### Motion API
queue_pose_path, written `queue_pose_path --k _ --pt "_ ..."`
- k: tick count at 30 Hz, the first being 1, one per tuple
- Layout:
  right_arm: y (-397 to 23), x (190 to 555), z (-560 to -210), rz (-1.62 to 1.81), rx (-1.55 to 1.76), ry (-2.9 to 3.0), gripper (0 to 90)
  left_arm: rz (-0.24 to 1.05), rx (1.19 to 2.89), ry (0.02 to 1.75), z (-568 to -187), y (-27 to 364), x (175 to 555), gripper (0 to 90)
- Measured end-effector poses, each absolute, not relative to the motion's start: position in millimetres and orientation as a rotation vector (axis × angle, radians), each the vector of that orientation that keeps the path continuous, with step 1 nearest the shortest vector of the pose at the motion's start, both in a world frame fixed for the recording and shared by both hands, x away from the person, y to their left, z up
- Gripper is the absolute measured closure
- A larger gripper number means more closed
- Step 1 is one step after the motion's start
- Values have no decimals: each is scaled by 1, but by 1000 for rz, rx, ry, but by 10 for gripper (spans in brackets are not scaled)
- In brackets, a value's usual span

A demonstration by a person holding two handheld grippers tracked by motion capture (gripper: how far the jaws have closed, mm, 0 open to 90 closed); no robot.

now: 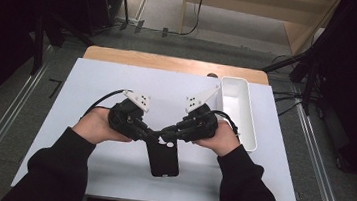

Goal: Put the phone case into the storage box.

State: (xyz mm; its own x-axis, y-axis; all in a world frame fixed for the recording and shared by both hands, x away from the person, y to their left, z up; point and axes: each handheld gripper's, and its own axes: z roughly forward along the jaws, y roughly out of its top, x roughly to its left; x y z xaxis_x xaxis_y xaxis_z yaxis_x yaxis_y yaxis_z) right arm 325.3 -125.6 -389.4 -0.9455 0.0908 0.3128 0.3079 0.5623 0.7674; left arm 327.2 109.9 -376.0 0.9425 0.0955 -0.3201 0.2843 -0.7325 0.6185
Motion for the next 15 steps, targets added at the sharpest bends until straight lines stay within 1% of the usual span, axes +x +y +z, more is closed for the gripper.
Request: queue_pose_path --k 8,9,11,15 --pt "-126 324 -388 -1334 -344 -2555 735 -372 2377 296 -373 111 328 791" --pt "-126 324 -388 -1333 -348 -2555 721 -375 2378 298 -373 111 328 791" --pt "-126 324 -387 -1348 -343 -2554 662 -368 2377 311 -371 111 328 791" --pt "-129 323 -382 -1382 -358 -2562 589 -367 2376 308 -369 112 327 791"
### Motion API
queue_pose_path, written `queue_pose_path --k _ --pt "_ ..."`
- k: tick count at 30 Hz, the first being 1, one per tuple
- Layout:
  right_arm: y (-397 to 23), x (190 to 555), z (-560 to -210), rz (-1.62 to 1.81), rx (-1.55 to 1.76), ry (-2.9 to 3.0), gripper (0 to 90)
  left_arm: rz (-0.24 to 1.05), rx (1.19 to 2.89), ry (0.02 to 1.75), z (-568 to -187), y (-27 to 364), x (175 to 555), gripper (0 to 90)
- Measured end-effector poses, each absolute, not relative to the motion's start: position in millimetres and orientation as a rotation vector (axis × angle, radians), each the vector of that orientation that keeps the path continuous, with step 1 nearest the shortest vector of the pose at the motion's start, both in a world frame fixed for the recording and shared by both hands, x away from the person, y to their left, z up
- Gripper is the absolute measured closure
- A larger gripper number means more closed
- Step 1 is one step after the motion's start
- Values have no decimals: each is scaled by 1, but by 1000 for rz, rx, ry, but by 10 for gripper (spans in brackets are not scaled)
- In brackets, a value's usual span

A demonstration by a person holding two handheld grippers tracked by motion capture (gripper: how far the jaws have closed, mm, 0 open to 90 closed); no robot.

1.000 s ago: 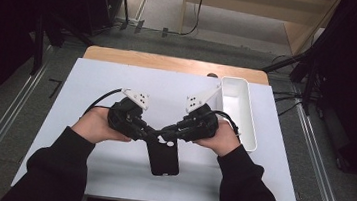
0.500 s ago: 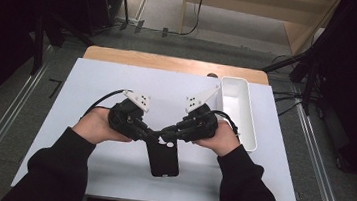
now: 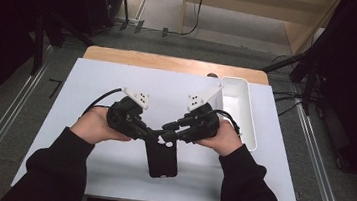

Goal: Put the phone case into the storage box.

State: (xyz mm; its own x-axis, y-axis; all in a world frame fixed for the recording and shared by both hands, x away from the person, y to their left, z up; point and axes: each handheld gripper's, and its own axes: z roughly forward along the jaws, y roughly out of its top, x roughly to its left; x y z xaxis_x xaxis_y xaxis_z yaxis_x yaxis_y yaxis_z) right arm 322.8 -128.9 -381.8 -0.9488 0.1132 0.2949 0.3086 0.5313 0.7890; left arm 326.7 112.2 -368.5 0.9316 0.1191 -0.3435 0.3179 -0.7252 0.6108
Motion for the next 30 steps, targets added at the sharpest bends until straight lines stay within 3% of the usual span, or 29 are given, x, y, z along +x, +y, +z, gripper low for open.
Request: queue_pose_path --k 11,30 --pt "-144 320 -368 -1488 -510 -2578 400 -371 2382 431 -363 120 332 790" --pt "-159 326 -377 -1551 -853 -2580 215 -319 2365 590 -355 131 337 788"
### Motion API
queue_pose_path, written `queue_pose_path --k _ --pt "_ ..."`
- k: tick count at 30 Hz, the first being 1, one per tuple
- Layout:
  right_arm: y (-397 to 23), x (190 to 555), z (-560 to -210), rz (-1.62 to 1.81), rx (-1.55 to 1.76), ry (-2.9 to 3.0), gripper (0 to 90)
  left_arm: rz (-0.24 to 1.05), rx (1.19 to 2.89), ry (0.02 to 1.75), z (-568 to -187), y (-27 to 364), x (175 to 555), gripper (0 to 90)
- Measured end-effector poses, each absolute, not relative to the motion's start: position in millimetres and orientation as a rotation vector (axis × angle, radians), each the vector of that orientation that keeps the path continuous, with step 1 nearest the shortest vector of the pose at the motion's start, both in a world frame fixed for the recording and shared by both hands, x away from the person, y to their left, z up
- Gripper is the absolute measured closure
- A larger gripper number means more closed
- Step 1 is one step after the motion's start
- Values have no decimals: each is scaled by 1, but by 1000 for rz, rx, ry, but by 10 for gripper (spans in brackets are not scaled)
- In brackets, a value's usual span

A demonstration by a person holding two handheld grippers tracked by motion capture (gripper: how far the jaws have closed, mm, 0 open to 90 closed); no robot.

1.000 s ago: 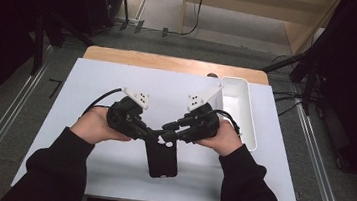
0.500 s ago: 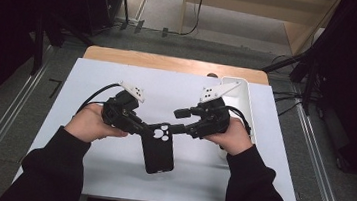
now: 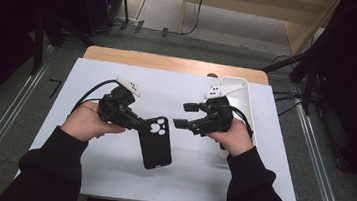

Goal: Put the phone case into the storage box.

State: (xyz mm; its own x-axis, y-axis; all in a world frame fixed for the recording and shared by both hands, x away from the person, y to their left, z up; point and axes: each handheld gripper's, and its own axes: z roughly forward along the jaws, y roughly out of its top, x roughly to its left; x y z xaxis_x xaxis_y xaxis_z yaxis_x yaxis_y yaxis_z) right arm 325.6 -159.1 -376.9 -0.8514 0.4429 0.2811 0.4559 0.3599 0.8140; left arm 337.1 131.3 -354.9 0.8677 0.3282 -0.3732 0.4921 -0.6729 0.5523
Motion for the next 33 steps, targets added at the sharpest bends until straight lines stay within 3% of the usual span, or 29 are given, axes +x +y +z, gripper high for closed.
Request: queue_pose_path --k 3,8,33 --pt "-160 326 -381 -1563 -892 -2583 181 -309 2351 620 -354 133 338 788" --pt "-160 327 -388 -1573 -975 -2623 0 -277 2339 660 -352 136 340 789" --pt "-147 321 -402 -1571 -1179 -2614 0 -176 2249 881 -348 147 350 788"
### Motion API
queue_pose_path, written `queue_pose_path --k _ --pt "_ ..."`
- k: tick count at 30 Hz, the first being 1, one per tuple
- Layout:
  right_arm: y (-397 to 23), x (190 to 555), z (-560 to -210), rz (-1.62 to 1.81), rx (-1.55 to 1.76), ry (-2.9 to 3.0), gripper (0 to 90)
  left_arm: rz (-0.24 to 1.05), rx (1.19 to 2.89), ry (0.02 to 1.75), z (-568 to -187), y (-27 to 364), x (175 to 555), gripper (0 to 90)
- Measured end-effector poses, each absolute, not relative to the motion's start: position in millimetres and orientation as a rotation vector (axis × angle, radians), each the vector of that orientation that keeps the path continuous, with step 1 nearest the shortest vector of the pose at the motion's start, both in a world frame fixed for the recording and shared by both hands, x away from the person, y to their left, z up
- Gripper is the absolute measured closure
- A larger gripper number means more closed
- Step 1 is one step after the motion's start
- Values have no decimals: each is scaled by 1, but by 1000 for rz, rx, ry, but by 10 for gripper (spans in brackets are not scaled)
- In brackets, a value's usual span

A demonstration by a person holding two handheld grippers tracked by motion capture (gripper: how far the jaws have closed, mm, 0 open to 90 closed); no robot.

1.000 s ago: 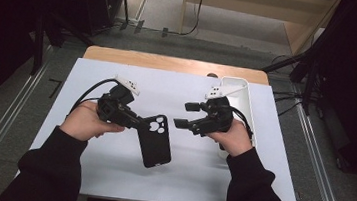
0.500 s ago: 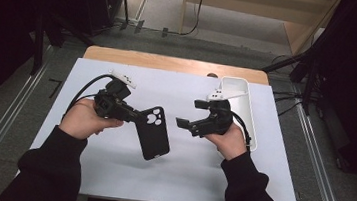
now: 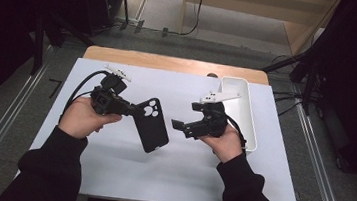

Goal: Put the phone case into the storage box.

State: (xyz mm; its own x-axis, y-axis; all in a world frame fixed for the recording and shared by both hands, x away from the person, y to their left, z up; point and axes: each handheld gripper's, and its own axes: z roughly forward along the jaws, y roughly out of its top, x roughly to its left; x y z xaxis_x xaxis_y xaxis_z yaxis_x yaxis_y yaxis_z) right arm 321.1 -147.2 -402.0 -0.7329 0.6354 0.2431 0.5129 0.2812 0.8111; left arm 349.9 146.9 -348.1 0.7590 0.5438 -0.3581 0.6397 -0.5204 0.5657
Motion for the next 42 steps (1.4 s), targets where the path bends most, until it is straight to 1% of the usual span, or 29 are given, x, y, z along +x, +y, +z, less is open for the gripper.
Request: queue_pose_path --k 18,24,28,42 --pt "-129 315 -411 1469 1114 2322 0 -116 2191 1019 -347 149 353 787" --pt "-124 315 -414 1504 1114 2323 0 -88 2182 1016 -347 146 352 787" --pt "-117 313 -416 1445 1069 2322 0 -97 2186 1031 -349 143 352 787" --pt "-96 306 -416 1428 1066 2314 0 -136 2170 1116 -352 137 352 788"
